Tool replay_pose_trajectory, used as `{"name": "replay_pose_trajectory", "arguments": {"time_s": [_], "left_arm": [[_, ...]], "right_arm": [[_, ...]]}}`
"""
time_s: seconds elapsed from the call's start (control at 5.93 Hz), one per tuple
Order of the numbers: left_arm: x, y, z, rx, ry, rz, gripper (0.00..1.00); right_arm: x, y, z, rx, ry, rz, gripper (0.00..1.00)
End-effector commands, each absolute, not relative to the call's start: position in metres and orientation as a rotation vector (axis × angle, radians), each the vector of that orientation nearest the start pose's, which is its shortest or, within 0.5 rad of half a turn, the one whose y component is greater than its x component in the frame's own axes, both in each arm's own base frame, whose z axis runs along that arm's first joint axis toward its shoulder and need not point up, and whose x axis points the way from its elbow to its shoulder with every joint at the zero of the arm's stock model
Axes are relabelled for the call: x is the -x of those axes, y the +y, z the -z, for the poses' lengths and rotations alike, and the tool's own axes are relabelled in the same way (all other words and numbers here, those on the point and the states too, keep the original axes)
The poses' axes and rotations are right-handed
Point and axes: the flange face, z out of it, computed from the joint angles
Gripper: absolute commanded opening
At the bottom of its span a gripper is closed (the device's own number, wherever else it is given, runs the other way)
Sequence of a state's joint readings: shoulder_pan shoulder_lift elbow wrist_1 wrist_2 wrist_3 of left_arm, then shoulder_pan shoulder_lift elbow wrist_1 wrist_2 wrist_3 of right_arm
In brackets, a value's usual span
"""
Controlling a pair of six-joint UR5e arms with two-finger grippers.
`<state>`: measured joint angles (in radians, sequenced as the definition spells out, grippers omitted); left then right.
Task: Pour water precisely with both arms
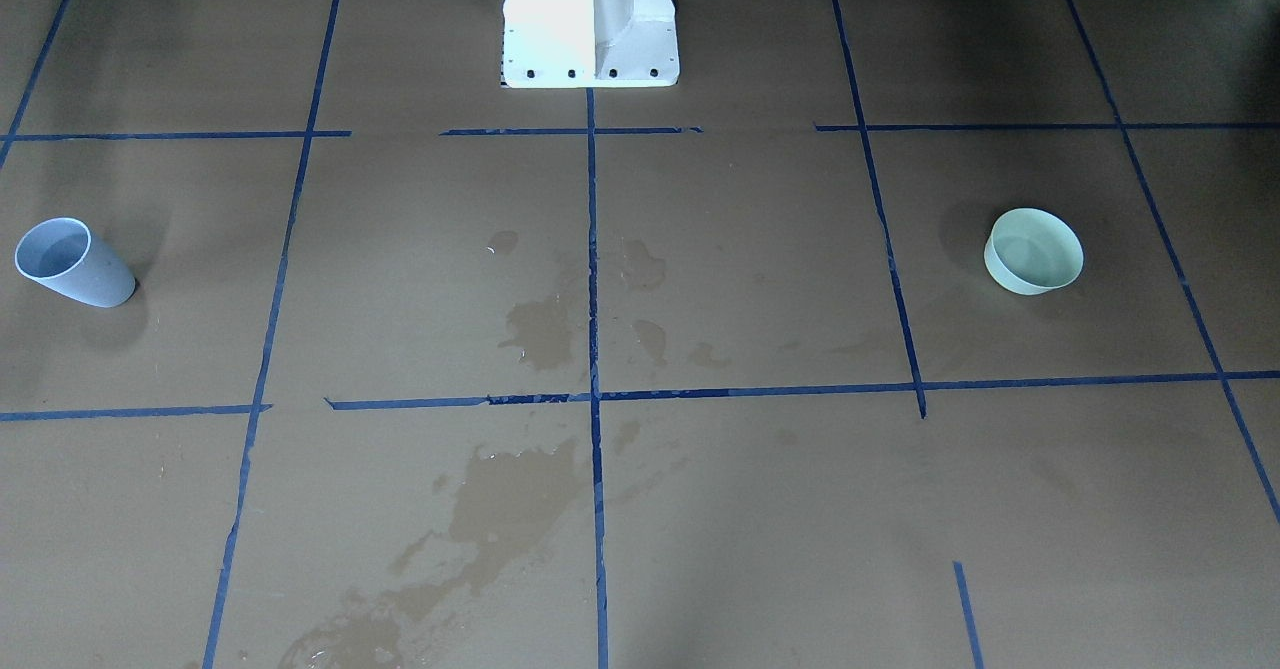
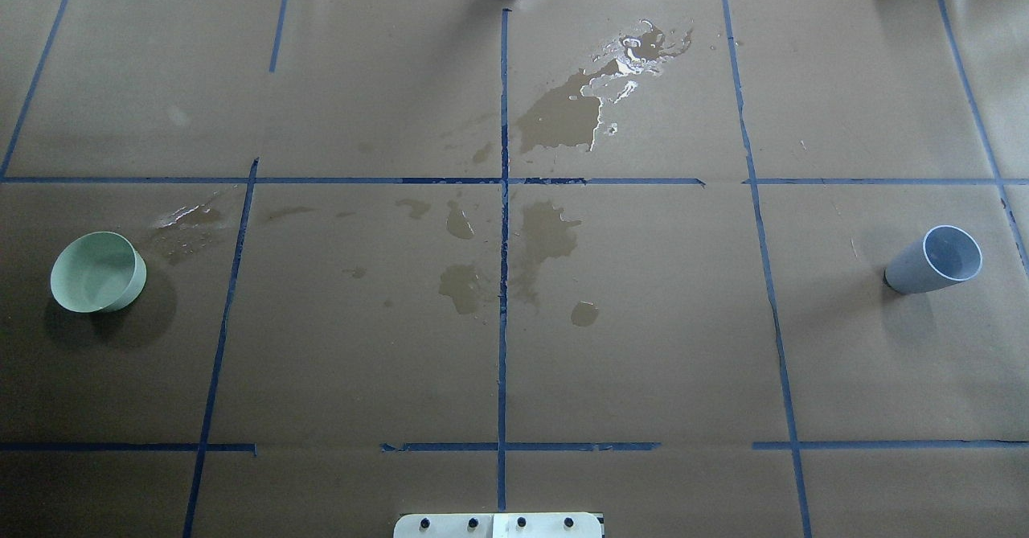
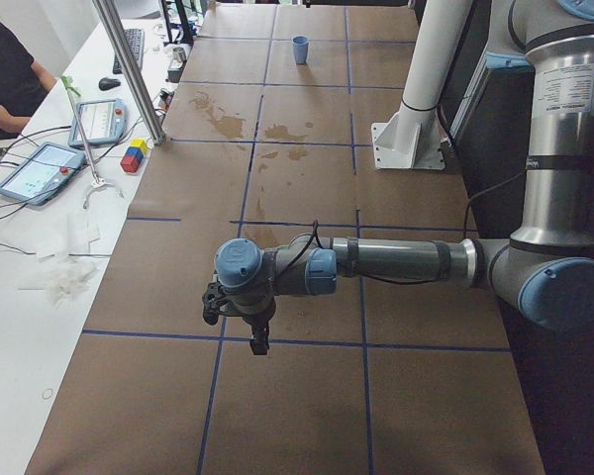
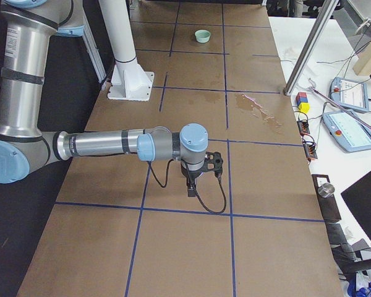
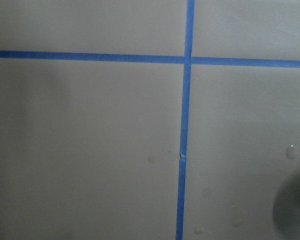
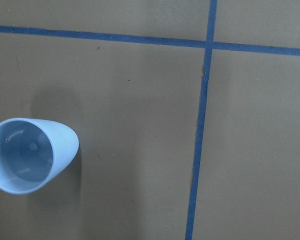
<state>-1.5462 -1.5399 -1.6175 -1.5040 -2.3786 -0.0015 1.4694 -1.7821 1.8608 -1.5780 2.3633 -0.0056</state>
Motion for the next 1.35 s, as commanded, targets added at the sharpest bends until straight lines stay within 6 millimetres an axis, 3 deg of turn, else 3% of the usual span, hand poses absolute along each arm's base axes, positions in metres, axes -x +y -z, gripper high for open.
{"name": "replay_pose_trajectory", "arguments": {"time_s": [0.0, 0.17, 0.34, 0.67, 1.18], "left_arm": [[0.042, -0.483, -0.649, 0.06, 0.802, -0.012, 1.0], [0.041, -0.48, -0.655, 0.07, 0.799, -0.015, 1.0], [0.041, -0.483, -0.645, 0.051, 0.801, -0.02, 1.0], [0.04, -0.481, -0.64, 0.046, 0.827, -0.018, 1.0], [0.039, -0.483, -0.633, 0.016, 0.83, -0.039, 1.0]], "right_arm": [[-0.021, -0.416, -0.61, -0.055, -0.79, 0.186, 1.0], [-0.021, -0.416, -0.609, -0.056, -0.791, 0.183, 1.0], [-0.02, -0.417, -0.603, -0.068, -0.792, 0.188, 1.0], [-0.02, -0.414, -0.609, -0.055, -0.801, 0.186, 1.0], [-0.015, -0.416, -0.602, -0.089, -0.845, 0.202, 1.0]]}}
